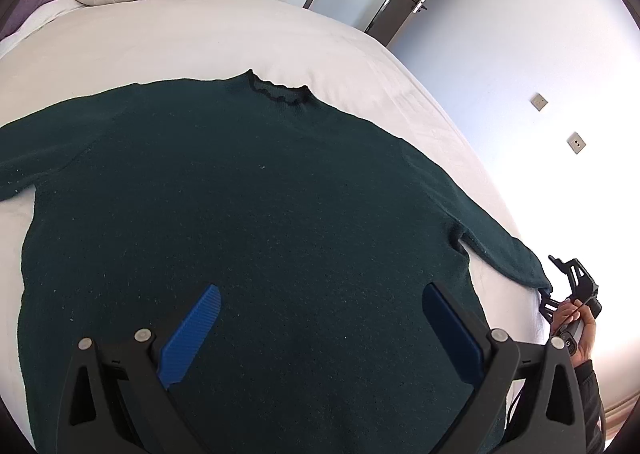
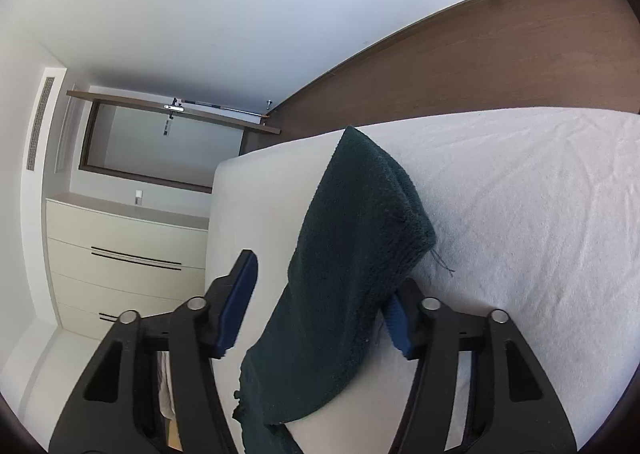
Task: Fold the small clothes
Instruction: 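Grasp the sweater sleeve cuff with the right gripper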
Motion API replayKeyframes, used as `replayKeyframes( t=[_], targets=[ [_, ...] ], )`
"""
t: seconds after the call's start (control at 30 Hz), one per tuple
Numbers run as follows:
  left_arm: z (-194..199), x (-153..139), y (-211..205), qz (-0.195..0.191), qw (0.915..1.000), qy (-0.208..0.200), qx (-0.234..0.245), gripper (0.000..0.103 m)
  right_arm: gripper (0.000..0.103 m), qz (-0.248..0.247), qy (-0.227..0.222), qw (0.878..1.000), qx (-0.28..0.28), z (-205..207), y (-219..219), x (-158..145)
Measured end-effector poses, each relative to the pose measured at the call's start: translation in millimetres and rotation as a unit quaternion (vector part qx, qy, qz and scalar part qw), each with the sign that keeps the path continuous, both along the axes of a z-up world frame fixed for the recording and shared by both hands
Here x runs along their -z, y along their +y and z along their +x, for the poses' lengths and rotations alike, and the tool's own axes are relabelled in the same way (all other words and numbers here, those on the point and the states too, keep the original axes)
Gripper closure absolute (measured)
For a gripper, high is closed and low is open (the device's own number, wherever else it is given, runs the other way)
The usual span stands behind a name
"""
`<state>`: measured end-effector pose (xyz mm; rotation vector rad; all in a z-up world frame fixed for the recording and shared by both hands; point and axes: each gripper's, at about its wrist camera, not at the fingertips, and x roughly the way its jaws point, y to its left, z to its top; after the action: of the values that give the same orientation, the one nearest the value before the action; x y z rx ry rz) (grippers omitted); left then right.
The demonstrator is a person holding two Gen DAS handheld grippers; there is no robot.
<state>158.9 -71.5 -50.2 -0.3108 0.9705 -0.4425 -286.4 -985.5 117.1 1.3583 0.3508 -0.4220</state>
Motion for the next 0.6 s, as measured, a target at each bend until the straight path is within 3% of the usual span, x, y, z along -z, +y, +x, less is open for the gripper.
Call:
replayKeyframes(
  t=[0.1, 0.23, 0.33, 0.4, 0.5, 0.6],
  targets=[
    [5, 1, 4, -0.002, 1.0, 0.003, -0.004, 0.0, 0.09, -0.009, 0.028, 1.0, -0.007, 12, -4, 7],
    [16, 1, 9, -0.006, 1.0, 0.001, -0.004, 0.0, 0.095, -0.069, 0.059, 0.995, -0.034, 44, 14, -13],
    [29, -4, 13, -0.022, 0.9997, -0.003, -0.005, 0.0, 0.096, -0.174, 0.08, 0.976, -0.1, 85, 47, -52],
    [39, -8, 18, -0.036, 0.9993, -0.007, -0.011, 0.0, 0.096, -0.266, 0.083, 0.945, -0.169, 132, 100, -95],
    [59, -11, 25, -0.08, 0.9966, 0.0, -0.019, 0.0, 0.096, -0.413, 0.08, 0.853, -0.307, 188, 227, -124],
    [76, -8, 30, -0.131, 0.9911, 0.018, -0.015, 0.0, 0.097, -0.499, 0.101, 0.764, -0.398, 218, 352, -99]
  ],
)
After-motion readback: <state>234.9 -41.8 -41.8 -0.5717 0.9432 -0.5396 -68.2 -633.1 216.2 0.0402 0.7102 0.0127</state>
